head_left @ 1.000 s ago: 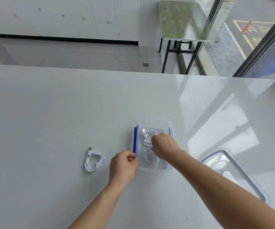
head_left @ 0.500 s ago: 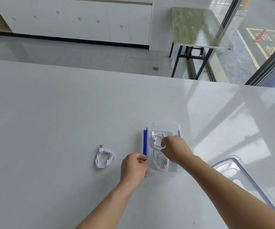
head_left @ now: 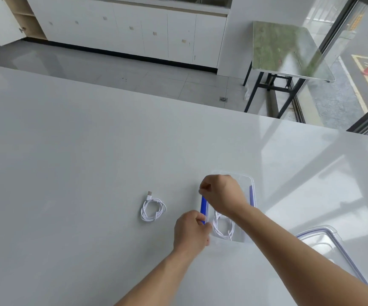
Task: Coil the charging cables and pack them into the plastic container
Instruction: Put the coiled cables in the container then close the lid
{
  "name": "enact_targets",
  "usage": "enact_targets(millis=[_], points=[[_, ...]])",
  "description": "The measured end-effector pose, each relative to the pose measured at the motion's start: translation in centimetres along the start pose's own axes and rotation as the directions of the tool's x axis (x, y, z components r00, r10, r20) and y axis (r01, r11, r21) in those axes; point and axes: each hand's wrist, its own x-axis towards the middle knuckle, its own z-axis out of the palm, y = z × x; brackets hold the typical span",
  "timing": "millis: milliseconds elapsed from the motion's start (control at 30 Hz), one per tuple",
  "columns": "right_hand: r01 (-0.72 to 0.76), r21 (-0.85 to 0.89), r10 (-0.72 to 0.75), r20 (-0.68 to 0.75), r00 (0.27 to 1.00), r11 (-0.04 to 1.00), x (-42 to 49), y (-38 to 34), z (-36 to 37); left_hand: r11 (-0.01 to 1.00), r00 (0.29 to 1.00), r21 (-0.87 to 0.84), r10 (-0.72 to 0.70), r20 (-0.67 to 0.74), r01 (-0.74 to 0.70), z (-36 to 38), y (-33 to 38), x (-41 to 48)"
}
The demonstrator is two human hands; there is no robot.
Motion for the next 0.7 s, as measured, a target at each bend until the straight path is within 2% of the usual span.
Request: enact_targets(millis=[133,267,467,700], points=[[0.148,0.005,-0.147,0.15,0.978,0.989,2.3,-4.6,4.0,1.0,1.0,-0.015,-0.01,0.016,0.01,-0.8,-0.5,-1.3],[0.131,-0.076,-0.1,0.319,0.942,0.988,5.0,-7.2,8.2,0.998,0.999,-0.063,-0.007,0.038,0.009,-1.1,-0.8,-1.5],[0.15,-0.163,-0.078,0.383,0.92,0.975,7.0,-7.6,10.3,0.977,0.998,-0.208,-0.04,0.047,0.049,-1.0,-1.8,-1.2],[0.155,-0.124,-0.084,0.447,0.891,0.98,7.7,-7.1,10.7,0.98,0.999,-0.196,-0.033,0.041,0.04,-1.2,-2.1,-0.9]])
